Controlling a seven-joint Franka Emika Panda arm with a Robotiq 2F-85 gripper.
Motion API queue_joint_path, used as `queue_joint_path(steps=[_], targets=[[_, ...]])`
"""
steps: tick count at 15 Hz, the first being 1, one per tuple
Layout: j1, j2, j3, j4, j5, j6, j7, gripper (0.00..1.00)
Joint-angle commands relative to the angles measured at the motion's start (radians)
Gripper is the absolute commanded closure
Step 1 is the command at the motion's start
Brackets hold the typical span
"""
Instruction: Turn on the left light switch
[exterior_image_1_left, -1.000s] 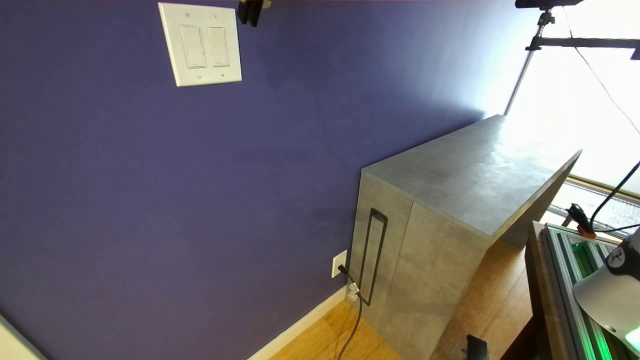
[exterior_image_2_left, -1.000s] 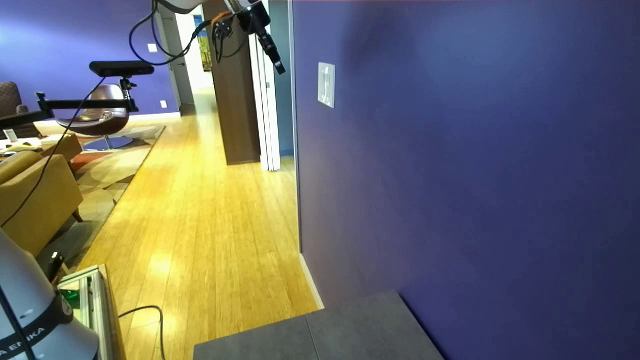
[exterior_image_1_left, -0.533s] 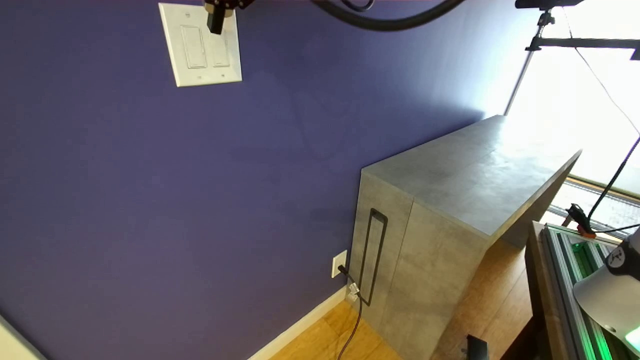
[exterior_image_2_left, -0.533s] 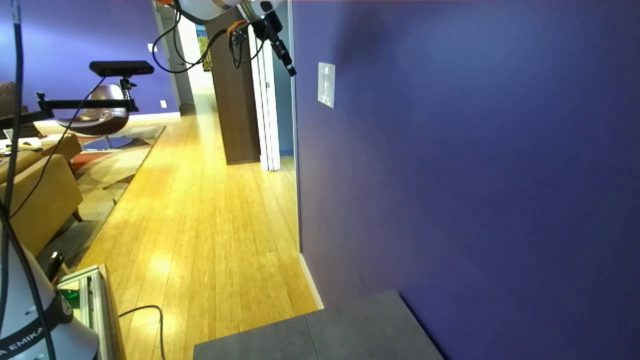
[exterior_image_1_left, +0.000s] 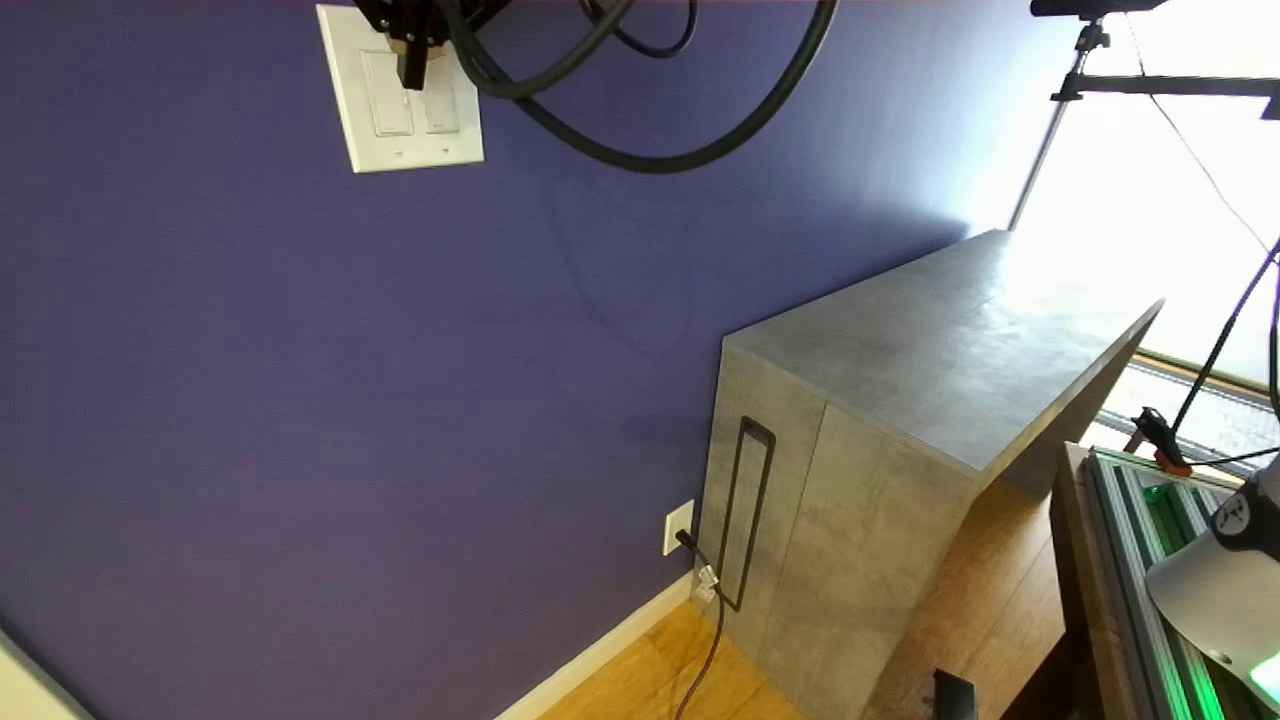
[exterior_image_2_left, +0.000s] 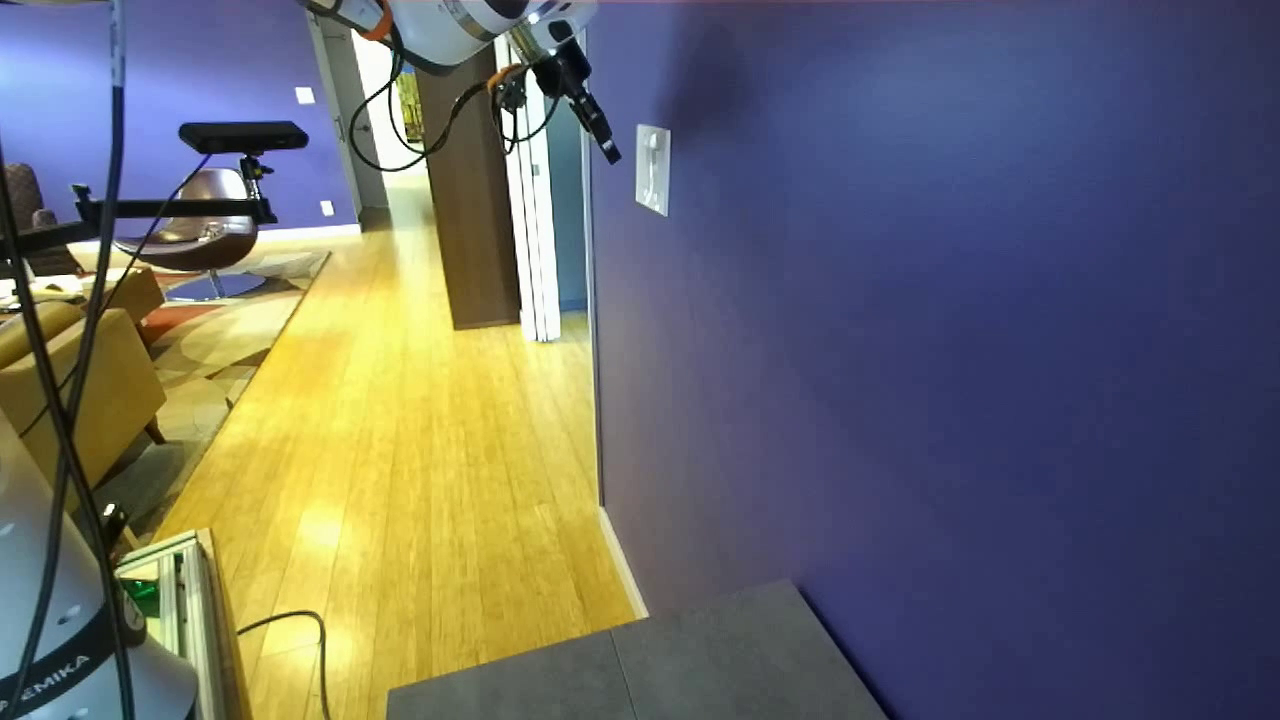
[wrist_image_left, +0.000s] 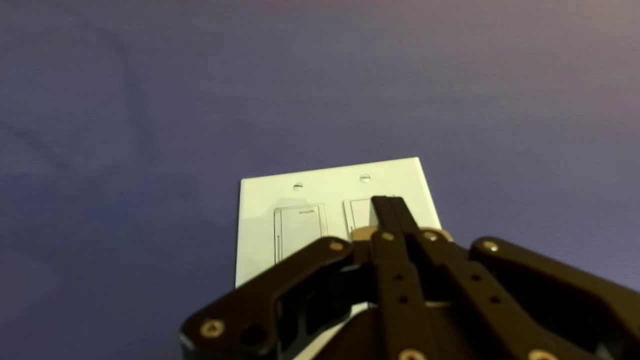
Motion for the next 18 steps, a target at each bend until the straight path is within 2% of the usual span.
queue_joint_path(steps=[1, 11, 18], targets=[[0.045, 0.053, -0.046, 0.080, -0.038, -0.021, 0.029, 1.00], [0.090, 0.137, -0.108, 0.176, -0.062, -0.017, 0.022, 1.00], [0.119, 0.139, -0.150, 0.186, -0.124, -0.022, 0.030, 1.00]])
